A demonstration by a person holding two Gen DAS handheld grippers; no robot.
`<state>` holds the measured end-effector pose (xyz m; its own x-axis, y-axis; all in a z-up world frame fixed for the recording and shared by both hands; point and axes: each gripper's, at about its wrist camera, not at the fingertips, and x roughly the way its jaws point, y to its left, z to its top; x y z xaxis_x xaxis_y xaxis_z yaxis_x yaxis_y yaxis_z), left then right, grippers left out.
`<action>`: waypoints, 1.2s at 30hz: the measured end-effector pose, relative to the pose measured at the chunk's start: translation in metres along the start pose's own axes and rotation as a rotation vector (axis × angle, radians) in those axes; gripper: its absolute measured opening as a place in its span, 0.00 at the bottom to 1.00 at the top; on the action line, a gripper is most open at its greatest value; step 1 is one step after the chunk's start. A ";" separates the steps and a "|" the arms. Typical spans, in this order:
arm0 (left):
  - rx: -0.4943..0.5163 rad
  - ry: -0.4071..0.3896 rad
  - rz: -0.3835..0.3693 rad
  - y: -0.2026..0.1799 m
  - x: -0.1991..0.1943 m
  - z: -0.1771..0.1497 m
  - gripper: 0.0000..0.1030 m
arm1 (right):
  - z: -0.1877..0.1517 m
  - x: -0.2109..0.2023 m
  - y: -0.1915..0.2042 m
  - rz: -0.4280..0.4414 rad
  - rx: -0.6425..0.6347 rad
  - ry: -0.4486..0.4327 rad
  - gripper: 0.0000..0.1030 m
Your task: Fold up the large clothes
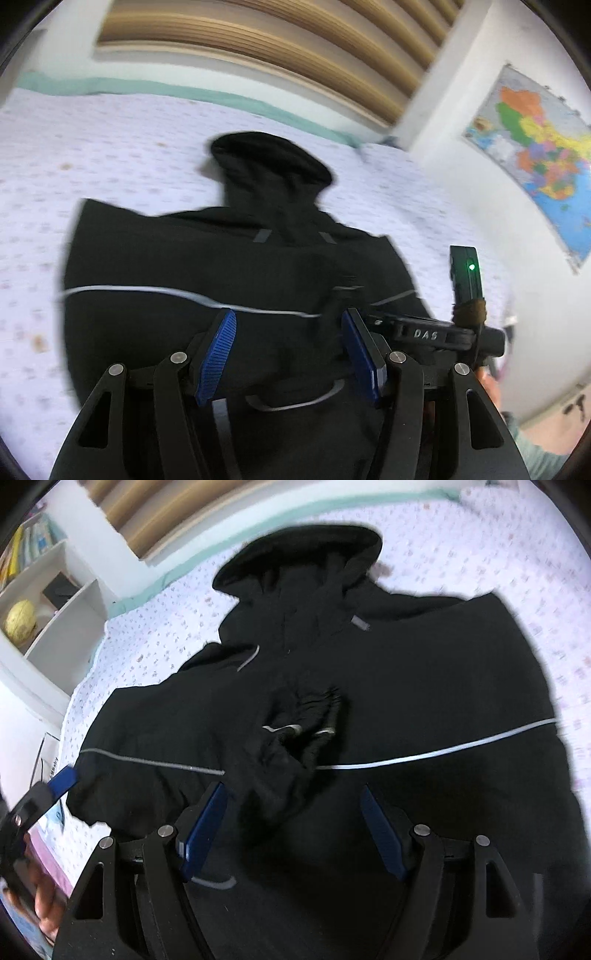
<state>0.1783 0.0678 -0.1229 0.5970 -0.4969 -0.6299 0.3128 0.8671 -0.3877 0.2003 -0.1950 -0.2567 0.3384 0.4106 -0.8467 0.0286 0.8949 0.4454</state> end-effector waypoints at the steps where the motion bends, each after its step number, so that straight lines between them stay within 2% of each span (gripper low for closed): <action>1: -0.005 0.005 0.014 0.006 -0.002 0.001 0.59 | 0.000 0.008 0.004 -0.009 0.007 0.017 0.75; 3: -0.015 0.013 0.047 0.020 -0.009 -0.001 0.59 | 0.000 0.016 0.015 -0.022 -0.015 0.034 0.59; 4: -0.019 0.006 0.072 0.025 -0.011 -0.002 0.59 | -0.001 0.017 0.021 -0.028 -0.036 0.032 0.45; 5: -0.022 -0.002 0.089 0.028 -0.011 -0.002 0.59 | -0.002 0.017 0.028 -0.070 -0.065 0.013 0.37; 8: -0.038 -0.034 0.119 0.036 -0.017 -0.003 0.59 | -0.003 0.003 0.037 -0.094 -0.106 -0.060 0.28; 12: -0.056 -0.068 0.137 0.043 -0.027 0.004 0.59 | 0.004 -0.042 0.032 -0.120 -0.116 -0.179 0.27; 15: -0.071 -0.080 0.122 0.041 -0.023 0.009 0.59 | 0.010 -0.082 0.017 -0.159 -0.106 -0.274 0.27; 19: -0.064 -0.043 0.092 0.032 0.000 0.012 0.59 | 0.019 -0.118 -0.016 -0.253 -0.095 -0.349 0.27; 23: -0.013 0.054 0.109 0.019 0.047 0.004 0.59 | 0.025 -0.114 -0.053 -0.250 -0.048 -0.303 0.27; 28: 0.042 0.164 0.183 0.013 0.097 -0.019 0.59 | 0.013 -0.075 -0.087 -0.313 -0.017 -0.205 0.27; 32: 0.056 0.186 0.215 0.011 0.106 -0.023 0.59 | -0.005 -0.040 -0.117 -0.326 0.032 -0.119 0.27; 34: 0.067 0.198 0.226 0.009 0.106 -0.022 0.59 | -0.008 -0.037 -0.116 -0.336 0.022 -0.117 0.27; 36: 0.083 0.200 0.231 0.006 0.101 -0.020 0.59 | -0.007 -0.041 -0.110 -0.355 -0.005 -0.103 0.32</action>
<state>0.2251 0.0224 -0.2024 0.5042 -0.2766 -0.8181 0.2504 0.9535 -0.1680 0.1768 -0.3093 -0.2726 0.4012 0.0547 -0.9144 0.1571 0.9793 0.1276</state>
